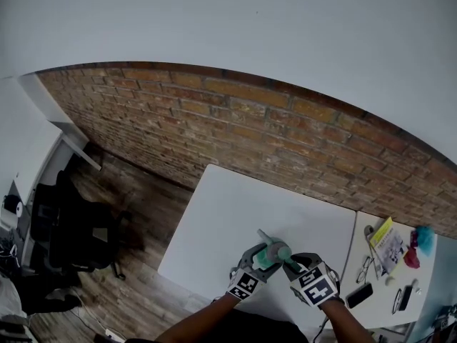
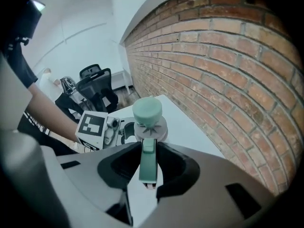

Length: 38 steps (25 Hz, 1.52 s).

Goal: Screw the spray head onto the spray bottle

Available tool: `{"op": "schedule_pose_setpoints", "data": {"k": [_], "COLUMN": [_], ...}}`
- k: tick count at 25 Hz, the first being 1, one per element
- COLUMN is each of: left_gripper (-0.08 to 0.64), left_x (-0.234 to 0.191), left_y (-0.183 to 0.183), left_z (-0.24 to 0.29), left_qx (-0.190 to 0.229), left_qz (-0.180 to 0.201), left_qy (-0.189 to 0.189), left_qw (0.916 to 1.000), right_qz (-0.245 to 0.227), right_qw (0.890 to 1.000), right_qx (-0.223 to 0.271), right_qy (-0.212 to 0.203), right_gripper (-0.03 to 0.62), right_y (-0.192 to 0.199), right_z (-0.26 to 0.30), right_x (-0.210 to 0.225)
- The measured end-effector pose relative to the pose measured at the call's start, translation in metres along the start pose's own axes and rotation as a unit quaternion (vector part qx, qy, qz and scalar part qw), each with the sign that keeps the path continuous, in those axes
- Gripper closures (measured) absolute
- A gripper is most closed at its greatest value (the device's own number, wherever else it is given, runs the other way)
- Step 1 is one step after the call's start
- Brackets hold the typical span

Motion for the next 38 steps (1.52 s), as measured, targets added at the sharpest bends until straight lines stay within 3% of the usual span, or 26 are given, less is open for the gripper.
{"op": "schedule_pose_setpoints", "data": {"k": [2, 4, 6, 8, 12, 14, 21, 24, 26, 34, 36, 38], "left_gripper": [0.242, 0.242, 0.242, 0.242, 0.242, 0.242, 0.242, 0.242, 0.244, 0.242, 0.242, 0.244], "left_x": [-0.002, -0.001, 0.0, 0.0, -0.003, -0.002, -0.002, -0.002, -0.001, 0.0, 0.0, 0.0], "left_y": [-0.002, -0.001, 0.001, 0.002, -0.003, -0.003, -0.003, -0.003, 0.001, 0.005, 0.004, 0.004], "left_z": [-0.001, 0.0, 0.001, 0.0, -0.001, -0.001, 0.001, 0.001, 0.001, 0.003, 0.003, 0.003], "left_qx": [0.004, 0.003, 0.001, -0.001, 0.002, 0.003, 0.002, 0.002, 0.003, 0.005, 0.005, 0.002], "left_qz": [0.0, -0.004, -0.005, -0.006, 0.0, -0.002, -0.003, -0.003, -0.006, -0.013, -0.011, -0.011], "left_qy": [0.0, 0.004, 0.01, 0.014, 0.016, 0.014, 0.019, 0.019, 0.015, 0.001, -0.002, -0.003], "left_qw": [1.0, 1.0, 0.9999, 0.9999, 0.9999, 0.9999, 0.9998, 0.9998, 0.9999, 0.9999, 0.9999, 0.9999], "right_qz": [0.023, 0.011, -0.023, -0.063, -0.15, -0.169, -0.196, -0.141, -0.115, -0.168, -0.15, -0.101], "right_qw": [1.0, 1.0, 0.998, 0.994, 0.98, 0.977, 0.977, 0.987, 0.991, 0.985, 0.986, 0.991], "right_qx": [0.005, 0.029, 0.059, 0.093, 0.131, 0.131, 0.085, 0.047, 0.028, -0.035, -0.043, -0.057], "right_qy": [0.0, 0.002, 0.012, 0.019, 0.01, 0.009, -0.008, -0.054, -0.062, 0.033, 0.051, 0.06], "right_gripper": [0.479, 0.476, 0.382, 0.34, 0.333, 0.334, 0.339, 0.337, 0.336, 0.35, 0.352, 0.356], "right_y": [-0.001, -0.002, -0.003, -0.005, -0.018, -0.027, -0.039, -0.033, -0.032, -0.048, -0.049, -0.051], "right_z": [0.001, 0.0, -0.005, -0.012, -0.028, -0.03, -0.01, 0.0, 0.007, 0.017, 0.018, 0.018], "right_x": [-0.003, -0.003, -0.002, -0.001, -0.004, -0.004, -0.005, -0.004, -0.004, -0.013, -0.015, -0.013]}}
Point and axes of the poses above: the fingertips, and each gripper's own axes: z forward along the fingers, x to its right, y out of its underside, the point moved 8 cm from there along -z, backward along the fingers, and after that the axes turned 11 degrees about y, right-handed, at the moved point
